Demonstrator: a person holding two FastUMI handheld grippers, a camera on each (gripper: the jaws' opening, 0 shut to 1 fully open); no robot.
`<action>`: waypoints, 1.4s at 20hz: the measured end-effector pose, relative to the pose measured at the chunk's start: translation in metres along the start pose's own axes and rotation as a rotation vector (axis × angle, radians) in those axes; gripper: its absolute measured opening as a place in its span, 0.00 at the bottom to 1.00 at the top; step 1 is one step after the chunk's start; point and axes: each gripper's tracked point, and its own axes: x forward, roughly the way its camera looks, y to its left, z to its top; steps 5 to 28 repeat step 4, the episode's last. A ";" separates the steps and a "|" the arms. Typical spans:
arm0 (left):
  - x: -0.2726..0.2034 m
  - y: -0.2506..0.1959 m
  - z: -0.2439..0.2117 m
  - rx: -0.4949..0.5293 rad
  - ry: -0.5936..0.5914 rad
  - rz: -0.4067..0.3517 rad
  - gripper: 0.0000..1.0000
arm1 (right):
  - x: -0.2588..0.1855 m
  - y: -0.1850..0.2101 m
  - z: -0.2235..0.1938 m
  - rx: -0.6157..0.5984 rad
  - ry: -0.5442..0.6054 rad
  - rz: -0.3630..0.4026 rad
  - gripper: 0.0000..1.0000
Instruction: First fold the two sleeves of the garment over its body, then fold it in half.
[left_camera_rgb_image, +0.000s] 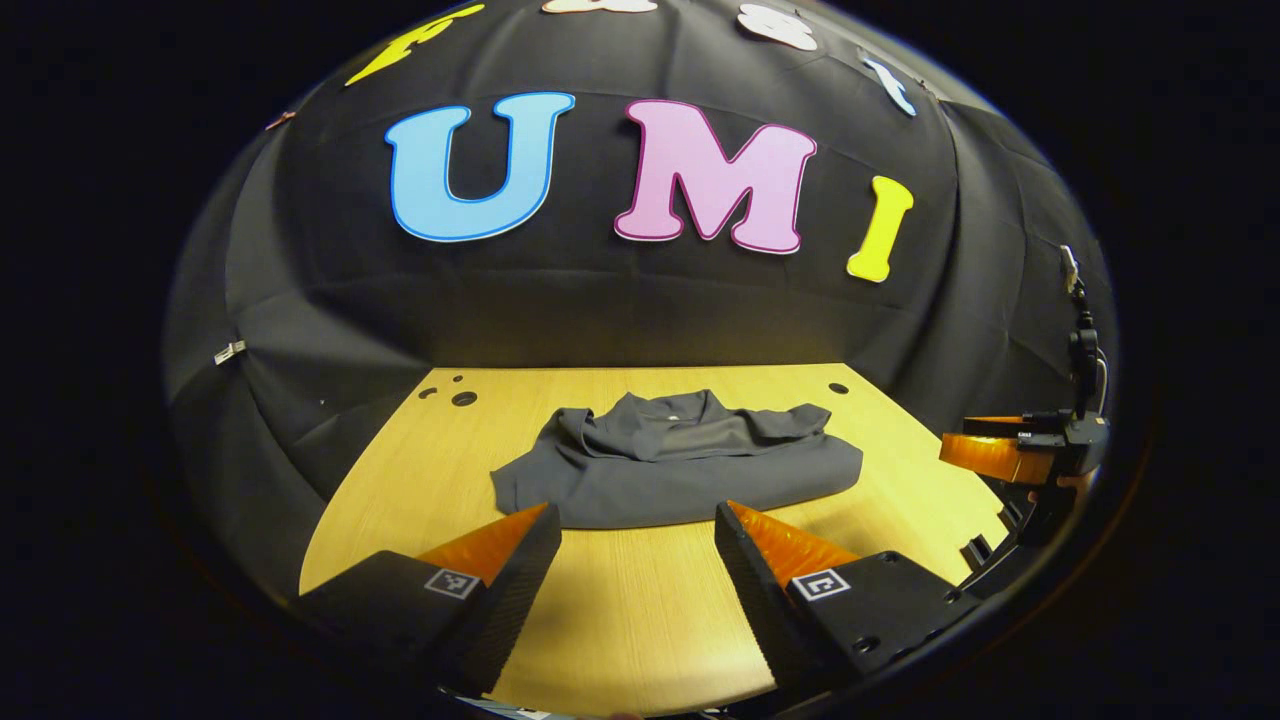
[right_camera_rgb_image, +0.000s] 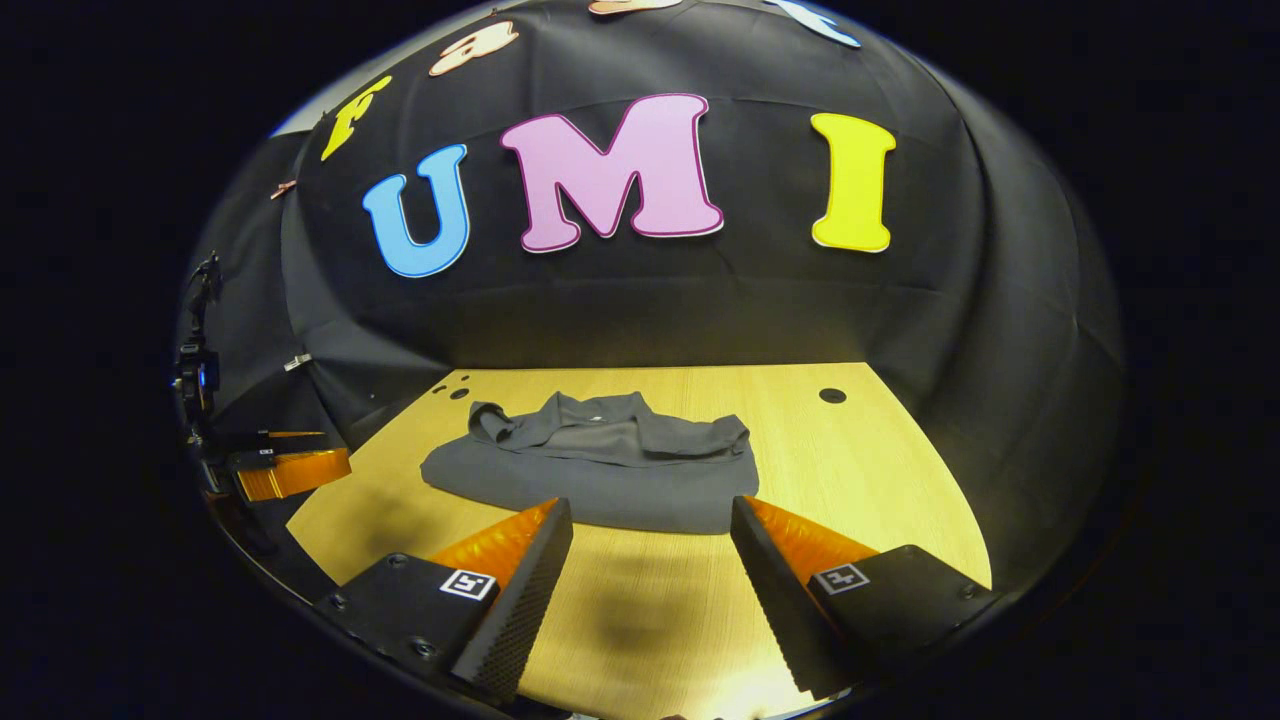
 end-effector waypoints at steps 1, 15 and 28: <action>0.000 0.000 0.001 0.002 0.001 -0.002 0.97 | 0.001 0.000 0.000 0.001 0.000 -0.001 0.99; 0.003 -0.001 0.001 0.010 0.005 -0.007 0.97 | 0.002 -0.001 0.000 0.002 0.001 -0.003 0.99; 0.003 -0.001 0.001 0.010 0.005 -0.007 0.97 | 0.002 -0.001 0.000 0.002 0.001 -0.003 0.99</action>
